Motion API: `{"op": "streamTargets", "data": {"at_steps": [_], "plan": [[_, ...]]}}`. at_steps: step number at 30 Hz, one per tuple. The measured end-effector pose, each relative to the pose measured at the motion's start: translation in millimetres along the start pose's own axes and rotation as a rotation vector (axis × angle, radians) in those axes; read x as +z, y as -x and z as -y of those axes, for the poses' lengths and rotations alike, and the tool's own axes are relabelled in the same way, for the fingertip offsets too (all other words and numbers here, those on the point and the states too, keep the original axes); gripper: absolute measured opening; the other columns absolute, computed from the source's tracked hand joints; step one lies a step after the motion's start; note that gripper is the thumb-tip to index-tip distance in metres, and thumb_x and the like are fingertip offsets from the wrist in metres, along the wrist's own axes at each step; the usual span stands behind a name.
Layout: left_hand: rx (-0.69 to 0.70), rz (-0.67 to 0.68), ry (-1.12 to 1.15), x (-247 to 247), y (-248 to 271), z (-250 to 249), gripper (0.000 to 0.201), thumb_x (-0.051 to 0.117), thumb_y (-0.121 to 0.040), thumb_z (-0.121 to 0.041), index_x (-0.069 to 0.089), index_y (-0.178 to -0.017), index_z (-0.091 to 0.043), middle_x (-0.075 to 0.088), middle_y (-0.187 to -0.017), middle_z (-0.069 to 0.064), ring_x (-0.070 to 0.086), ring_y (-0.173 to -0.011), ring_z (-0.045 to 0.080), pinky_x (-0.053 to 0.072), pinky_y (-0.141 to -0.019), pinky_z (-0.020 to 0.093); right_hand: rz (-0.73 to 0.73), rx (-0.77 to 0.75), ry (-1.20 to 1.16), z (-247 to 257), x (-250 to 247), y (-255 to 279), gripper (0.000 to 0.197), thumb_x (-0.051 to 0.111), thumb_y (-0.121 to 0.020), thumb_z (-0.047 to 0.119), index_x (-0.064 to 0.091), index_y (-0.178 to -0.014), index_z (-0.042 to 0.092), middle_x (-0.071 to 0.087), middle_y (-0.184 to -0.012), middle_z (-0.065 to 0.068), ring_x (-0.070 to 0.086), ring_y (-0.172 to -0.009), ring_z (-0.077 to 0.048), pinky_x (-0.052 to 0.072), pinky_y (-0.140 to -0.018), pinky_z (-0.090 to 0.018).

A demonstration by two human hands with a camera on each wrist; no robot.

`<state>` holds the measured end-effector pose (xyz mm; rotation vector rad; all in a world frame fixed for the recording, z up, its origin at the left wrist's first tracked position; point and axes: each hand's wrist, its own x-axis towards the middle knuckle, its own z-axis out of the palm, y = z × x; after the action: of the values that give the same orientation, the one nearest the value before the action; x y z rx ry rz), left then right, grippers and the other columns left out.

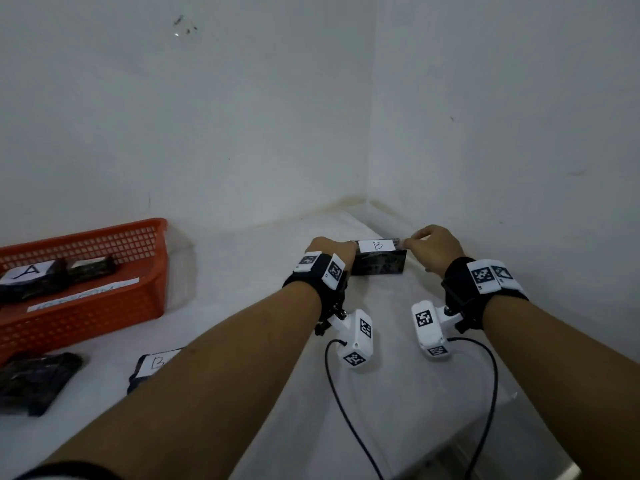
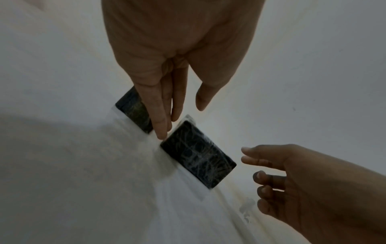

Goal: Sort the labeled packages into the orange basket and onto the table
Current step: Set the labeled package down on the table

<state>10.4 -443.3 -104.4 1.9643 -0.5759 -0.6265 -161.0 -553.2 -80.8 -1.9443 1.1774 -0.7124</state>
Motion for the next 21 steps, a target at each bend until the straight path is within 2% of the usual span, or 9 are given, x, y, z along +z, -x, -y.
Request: {"op": "streamTargets", "data": {"at_steps": [1,2,4,5,8,11,14,17,21], "plan": [[-0.006,0.053,0.053,-9.2,11.5,-5.3,0.029,0.071,-0.076,-0.036,0.065,-0.077,-0.008,0.077,-0.097,0.020,0.077,-0.088,0.035,0.063,-0.087,0.050,0.007,-0.032,0.041,5.3,-2.3,6.1,0.025,0.074,-0.091,0.028,0.069,-0.106,0.009,0.070,-0.108,-0.015,0.062,-0.098,-0.029,0.053,-0.084,-0.039],[0.015,0.081,0.063,-18.3,19.7,-7.5,0.028,0.070,-0.081,-0.030,0.065,-0.069,-0.005,0.077,-0.085,0.020,0.077,-0.075,0.034,0.065,-0.080,0.048,0.022,-0.072,0.078,11.0,-3.3,13.2,0.026,0.073,-0.093,0.028,0.067,-0.112,0.011,0.068,-0.105,-0.011,0.062,-0.100,-0.028,0.048,-0.083,-0.034],[0.021,0.157,-0.032,-43.1,37.8,-9.5,0.034,0.064,-0.088,-0.023,0.064,-0.059,-0.006,0.068,-0.067,0.015,0.068,-0.049,0.026,0.060,-0.062,0.036,0.043,-0.164,0.137,26.5,-1.0,30.4,0.032,0.070,-0.094,0.028,0.064,-0.122,0.013,0.068,-0.101,-0.008,0.063,-0.100,-0.027,0.042,-0.080,-0.030],[0.043,0.167,-0.116,-58.7,50.7,-12.8,0.034,0.063,-0.087,-0.023,0.065,-0.058,-0.007,0.067,-0.066,0.012,0.065,-0.047,0.023,0.056,-0.060,0.033,0.054,-0.211,0.153,35.8,2.5,40.2,0.036,0.070,-0.094,0.028,0.062,-0.126,0.014,0.069,-0.103,-0.008,0.063,-0.100,-0.027,0.042,-0.081,-0.030],[0.251,0.007,-0.423,-113.1,82.2,-6.8,0.028,0.068,-0.087,-0.032,0.069,-0.070,-0.010,0.070,-0.074,0.003,0.065,-0.064,0.024,0.053,-0.066,0.030,0.134,-0.330,0.208,66.3,23.0,73.9,0.051,0.071,-0.094,0.034,0.057,-0.140,0.017,0.066,-0.126,-0.009,0.063,-0.112,-0.027,0.046,-0.091,-0.032],[0.337,-0.032,-0.614,-172.6,119.2,7.8,0.025,0.068,-0.095,-0.039,0.080,-0.093,-0.017,0.072,-0.092,0.002,0.066,-0.088,0.017,0.049,-0.078,0.027,0.233,-0.443,0.230,99.1,53.9,113.0,0.065,0.074,-0.092,0.042,0.050,-0.148,0.022,0.060,-0.142,-0.009,0.061,-0.126,-0.027,0.046,-0.101,-0.034],[0.333,-0.066,-0.691,-227.7,147.8,31.9,0.032,0.068,-0.096,-0.040,0.079,-0.115,-0.016,0.076,-0.118,-0.002,0.069,-0.108,0.015,0.052,-0.090,0.026,0.326,-0.539,0.281,129.2,90.0,152.4,0.074,0.072,-0.091,0.052,0.043,-0.154,0.027,0.053,-0.153,-0.005,0.052,-0.138,-0.025,0.043,-0.112,-0.040],[0.310,-0.088,-0.769,-275.1,171.6,55.0,0.037,0.068,-0.096,-0.039,0.075,-0.124,-0.016,0.074,-0.124,-0.001,0.068,-0.114,0.015,0.050,-0.094,0.024,0.450,-0.624,0.326,155.4,127.6,186.1,0.084,0.069,-0.091,0.058,0.034,-0.160,0.027,0.040,-0.164,-0.001,0.037,-0.150,-0.025,0.035,-0.120,-0.041],[0.249,-0.104,-0.847,-325.6,196.6,84.7,0.040,0.071,-0.093,-0.040,0.074,-0.127,-0.020,0.073,-0.125,-0.001,0.067,-0.115,0.017,0.049,-0.097,0.025,0.562,-0.702,0.382,183.6,171.7,221.8,0.092,0.072,-0.087,0.060,0.032,-0.161,0.025,0.035,-0.167,-0.001,0.032,-0.153,-0.026,0.034,-0.122,-0.044]]}}
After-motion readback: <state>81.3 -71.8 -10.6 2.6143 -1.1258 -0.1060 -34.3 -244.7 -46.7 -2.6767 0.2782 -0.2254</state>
